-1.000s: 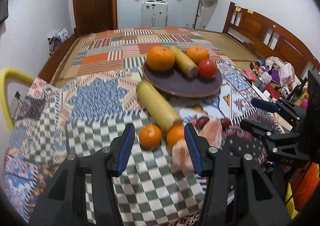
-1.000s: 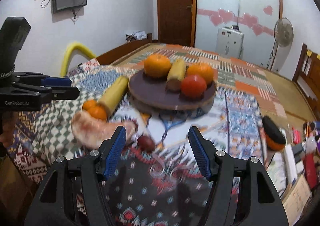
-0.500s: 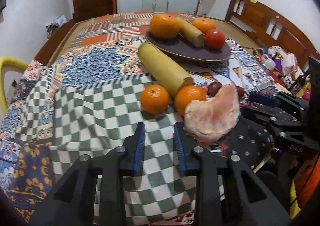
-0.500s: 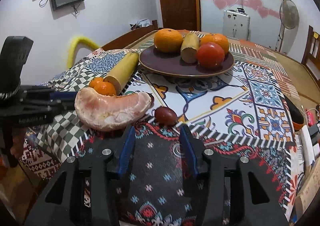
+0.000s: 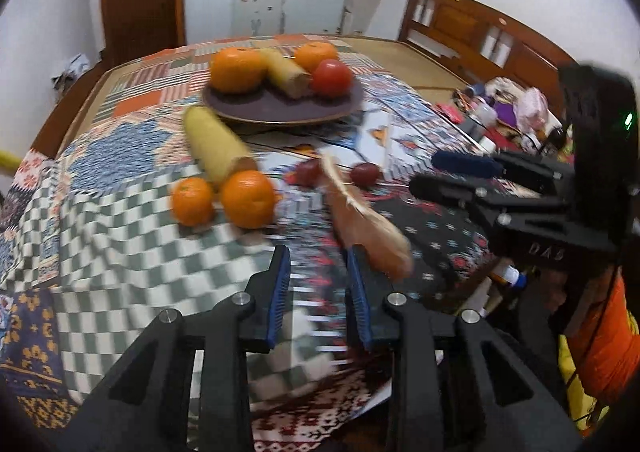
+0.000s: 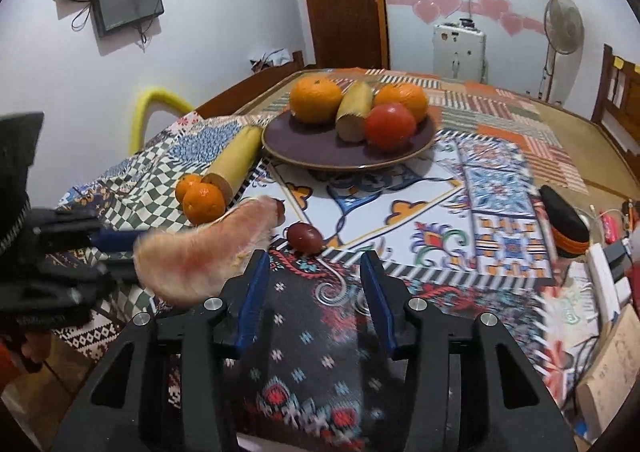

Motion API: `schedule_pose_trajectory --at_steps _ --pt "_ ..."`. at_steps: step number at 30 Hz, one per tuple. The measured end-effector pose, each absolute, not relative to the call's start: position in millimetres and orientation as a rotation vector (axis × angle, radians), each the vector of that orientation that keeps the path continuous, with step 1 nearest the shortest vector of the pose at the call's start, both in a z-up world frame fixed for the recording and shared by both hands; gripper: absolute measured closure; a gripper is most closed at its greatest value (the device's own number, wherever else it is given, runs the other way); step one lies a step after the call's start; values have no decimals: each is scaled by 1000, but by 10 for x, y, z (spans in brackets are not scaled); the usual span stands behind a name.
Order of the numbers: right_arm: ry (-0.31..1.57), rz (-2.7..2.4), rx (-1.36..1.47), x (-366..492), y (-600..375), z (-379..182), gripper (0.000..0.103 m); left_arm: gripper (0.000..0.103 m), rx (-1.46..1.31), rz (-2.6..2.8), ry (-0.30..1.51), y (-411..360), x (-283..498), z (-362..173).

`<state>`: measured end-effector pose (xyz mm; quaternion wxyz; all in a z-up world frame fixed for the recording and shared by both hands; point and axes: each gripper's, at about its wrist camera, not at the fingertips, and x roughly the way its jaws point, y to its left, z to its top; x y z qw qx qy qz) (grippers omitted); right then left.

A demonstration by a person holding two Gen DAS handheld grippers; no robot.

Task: Organize fruits
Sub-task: 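Grasp the peeled pomelo segment with the right gripper and lift it, then carry the pomelo segment with the right gripper over the purple plate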

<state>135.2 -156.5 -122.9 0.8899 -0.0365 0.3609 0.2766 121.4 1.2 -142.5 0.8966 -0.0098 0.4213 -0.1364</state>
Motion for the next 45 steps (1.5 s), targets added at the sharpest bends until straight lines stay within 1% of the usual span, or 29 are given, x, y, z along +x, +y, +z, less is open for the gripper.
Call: schedule_pose_trajectory --at_steps 8,10,12,13,22,23,24,27,33,38,45 --pt "734 570 -57 1225 -1716 -1072 59 73 -16 -314 861 -283 1238 -1471" --pt "730 580 -61 1200 -1678 -1073 55 73 -27 -303 854 -241 1204 -1445" --pt "726 584 -69 1194 -1640 -1091 43 73 -37 -281 845 -135 1155 -1408" --pt "724 585 -75 1195 -1607 -1113 42 73 -38 -269 840 -95 1131 -1393" --pt "817 625 -123 1434 -1264 -1437 41 73 -78 -183 840 347 974 -1380" --pt "820 640 -119 1450 -1248 -1449 40 73 -83 -175 842 382 973 -1392" --pt "821 644 -117 1463 -1233 -1458 36 72 -85 -160 844 416 977 -1409" --pt "823 646 -137 1489 -1175 -1476 29 71 -97 -146 853 492 995 -1455" --pt "797 631 -246 1471 -1021 -1519 20 71 -121 -149 864 529 1035 -1518" --pt "785 623 -247 1436 -1102 -1501 25 71 -114 -153 861 492 1046 -1509" --pt "781 553 -197 1349 -1431 -1488 27 71 -108 -170 845 435 1143 -1459"
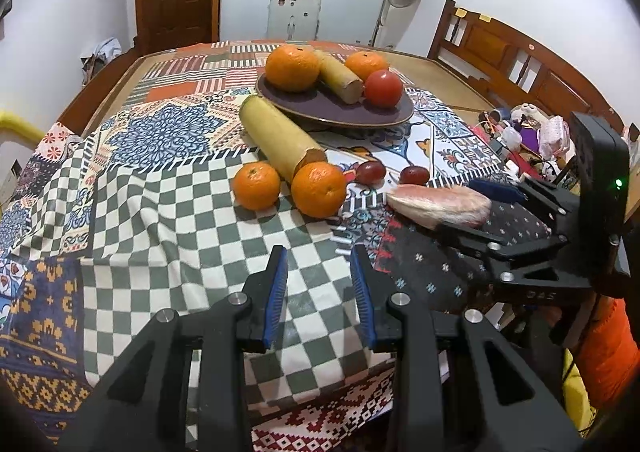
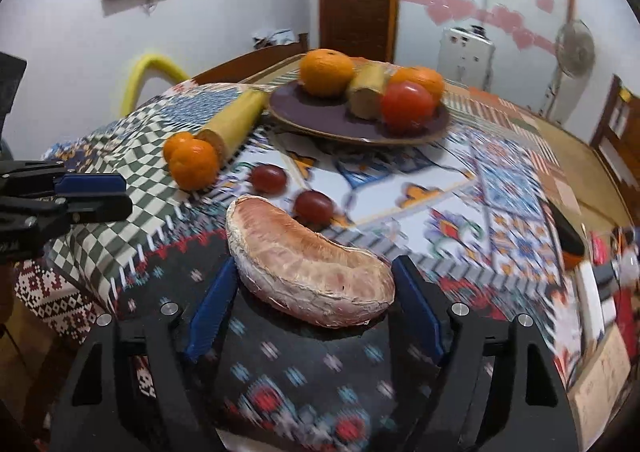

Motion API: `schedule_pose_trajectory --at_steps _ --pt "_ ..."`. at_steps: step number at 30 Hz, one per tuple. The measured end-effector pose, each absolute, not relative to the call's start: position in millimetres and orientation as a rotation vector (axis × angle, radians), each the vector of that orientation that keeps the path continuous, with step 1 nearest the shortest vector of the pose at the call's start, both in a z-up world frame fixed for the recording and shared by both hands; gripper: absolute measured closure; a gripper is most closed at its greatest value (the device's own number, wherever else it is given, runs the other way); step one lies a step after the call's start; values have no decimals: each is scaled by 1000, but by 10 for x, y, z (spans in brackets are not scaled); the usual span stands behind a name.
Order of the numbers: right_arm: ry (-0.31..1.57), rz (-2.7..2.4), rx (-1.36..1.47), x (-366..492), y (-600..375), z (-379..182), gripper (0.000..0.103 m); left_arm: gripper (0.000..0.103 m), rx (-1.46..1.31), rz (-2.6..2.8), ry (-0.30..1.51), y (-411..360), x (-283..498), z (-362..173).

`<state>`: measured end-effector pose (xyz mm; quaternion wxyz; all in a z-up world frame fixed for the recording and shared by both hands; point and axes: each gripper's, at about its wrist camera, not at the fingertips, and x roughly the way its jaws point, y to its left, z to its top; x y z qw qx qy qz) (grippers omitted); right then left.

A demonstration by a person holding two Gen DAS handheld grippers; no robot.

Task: Organize fruits
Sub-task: 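Carry the pomelo segment with the right gripper over the purple plate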

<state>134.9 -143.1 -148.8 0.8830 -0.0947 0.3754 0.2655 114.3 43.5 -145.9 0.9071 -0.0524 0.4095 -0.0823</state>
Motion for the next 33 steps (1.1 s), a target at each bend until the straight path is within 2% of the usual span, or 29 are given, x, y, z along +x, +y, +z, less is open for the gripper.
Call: schedule_pose_trajectory --at_steps 12,17,24,27,33 --pt "761 328 -104 1257 -2041 -1485 27 64 -144 -141 857 342 1544 -1537" --pt "746 346 -104 1249 -2008 -1474 27 56 -137 -99 852 330 1659 -1565" --pt "713 370 -83 1336 -1962 -1385 27 56 -129 -80 839 297 1767 -1586" --pt "693 378 -78 1381 -1933 -1317 27 66 -104 -77 841 269 1774 -1599" --pt "653 392 -84 1466 -1860 -1202 27 67 -81 -96 818 272 1674 -1516"
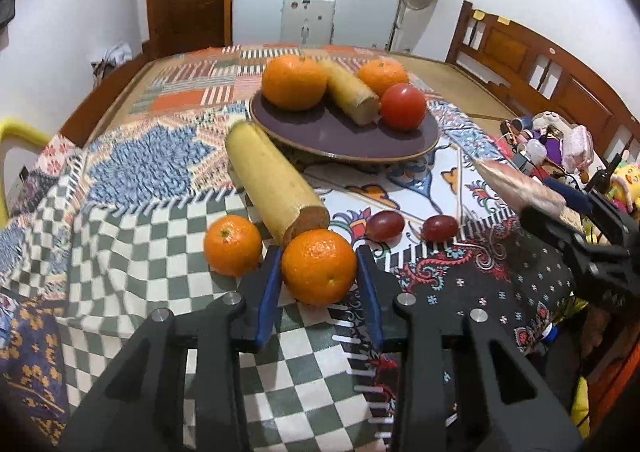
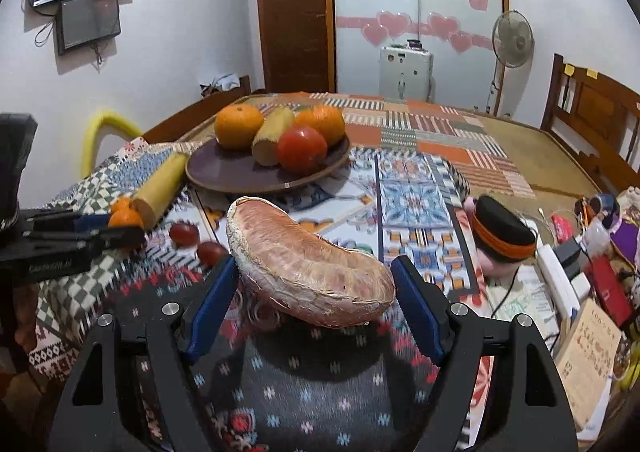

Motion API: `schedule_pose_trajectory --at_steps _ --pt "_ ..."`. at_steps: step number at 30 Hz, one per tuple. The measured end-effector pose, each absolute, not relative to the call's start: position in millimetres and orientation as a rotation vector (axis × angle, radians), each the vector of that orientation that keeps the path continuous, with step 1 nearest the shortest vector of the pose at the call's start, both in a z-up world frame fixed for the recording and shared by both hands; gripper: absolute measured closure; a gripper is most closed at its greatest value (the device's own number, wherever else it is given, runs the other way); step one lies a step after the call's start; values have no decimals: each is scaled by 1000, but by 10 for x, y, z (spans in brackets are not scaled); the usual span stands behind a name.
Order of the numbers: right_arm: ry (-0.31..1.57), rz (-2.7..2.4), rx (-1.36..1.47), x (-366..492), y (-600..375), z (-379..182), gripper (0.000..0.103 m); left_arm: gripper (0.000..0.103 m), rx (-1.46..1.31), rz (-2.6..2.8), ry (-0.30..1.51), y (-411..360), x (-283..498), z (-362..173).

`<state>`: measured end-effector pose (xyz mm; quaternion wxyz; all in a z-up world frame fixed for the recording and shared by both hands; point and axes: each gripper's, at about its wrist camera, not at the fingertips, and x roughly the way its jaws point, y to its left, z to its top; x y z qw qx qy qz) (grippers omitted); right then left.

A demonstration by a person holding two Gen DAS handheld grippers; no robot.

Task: Organize fruits
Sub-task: 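Carry the pomelo segment with the right gripper over the purple plate, then lower the pomelo segment onto the plate and open the right gripper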

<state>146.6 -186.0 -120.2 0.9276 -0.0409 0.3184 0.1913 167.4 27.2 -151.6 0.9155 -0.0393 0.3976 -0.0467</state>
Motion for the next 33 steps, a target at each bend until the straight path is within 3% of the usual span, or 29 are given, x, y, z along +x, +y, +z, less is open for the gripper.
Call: schedule_pose_trajectory --at_steps 15,33 --pt "559 422 -75 1877 -1639 -849 27 67 -51 -116 681 273 1922 -922" --pt "541 436 -140 2552 -1353 -795 27 66 -48 -107 699 395 2751 -982"
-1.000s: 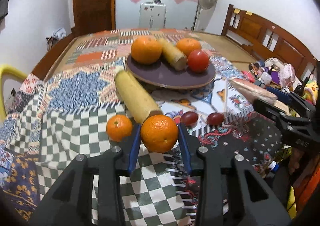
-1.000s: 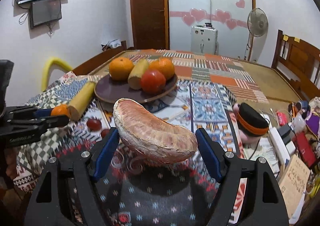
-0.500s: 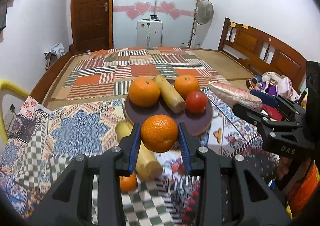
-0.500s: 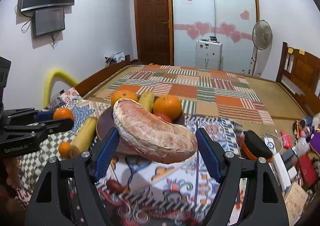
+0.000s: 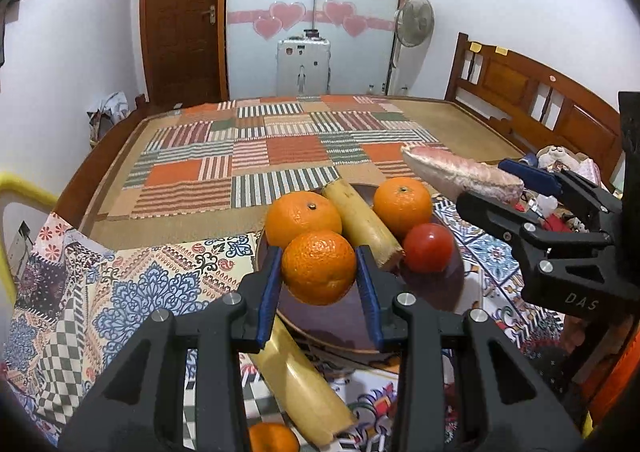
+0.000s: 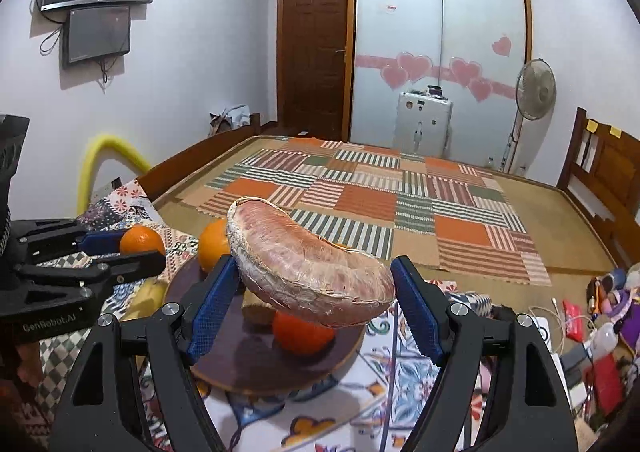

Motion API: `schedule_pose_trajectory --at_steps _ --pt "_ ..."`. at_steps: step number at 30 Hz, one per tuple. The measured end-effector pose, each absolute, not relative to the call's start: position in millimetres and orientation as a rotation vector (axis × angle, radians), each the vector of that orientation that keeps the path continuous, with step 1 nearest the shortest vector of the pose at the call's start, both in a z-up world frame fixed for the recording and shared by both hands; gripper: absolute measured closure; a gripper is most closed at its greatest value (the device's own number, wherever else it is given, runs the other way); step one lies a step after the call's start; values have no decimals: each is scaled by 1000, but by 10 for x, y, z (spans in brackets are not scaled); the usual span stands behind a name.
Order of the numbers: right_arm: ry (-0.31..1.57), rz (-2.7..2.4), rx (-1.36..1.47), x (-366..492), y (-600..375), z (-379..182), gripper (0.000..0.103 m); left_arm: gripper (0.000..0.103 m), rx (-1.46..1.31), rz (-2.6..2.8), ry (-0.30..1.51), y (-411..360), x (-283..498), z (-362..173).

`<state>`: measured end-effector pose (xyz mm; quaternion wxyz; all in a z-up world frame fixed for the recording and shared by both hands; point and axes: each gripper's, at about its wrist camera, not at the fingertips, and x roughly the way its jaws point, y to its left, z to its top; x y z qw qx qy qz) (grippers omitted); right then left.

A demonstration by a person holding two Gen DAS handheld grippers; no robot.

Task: Organize fruits
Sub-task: 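Lower the pomelo segment onto the plate and open the right gripper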

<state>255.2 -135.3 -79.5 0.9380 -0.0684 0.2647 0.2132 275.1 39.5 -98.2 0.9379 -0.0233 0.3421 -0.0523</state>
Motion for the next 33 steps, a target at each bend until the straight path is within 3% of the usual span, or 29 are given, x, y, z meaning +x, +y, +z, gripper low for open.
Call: schedule_pose_trajectory --at_steps 27,30,33 --pt "687 459 -229 2907 -1122 -1071 25 66 -89 -152 911 361 3271 -1413" --pt "694 465 -221 2920 -1135 -1073 25 62 -95 -156 910 387 3281 -1419" --pt "703 474 -204 2929 -1158 -1071 25 51 -108 -160 899 433 3260 -1403"
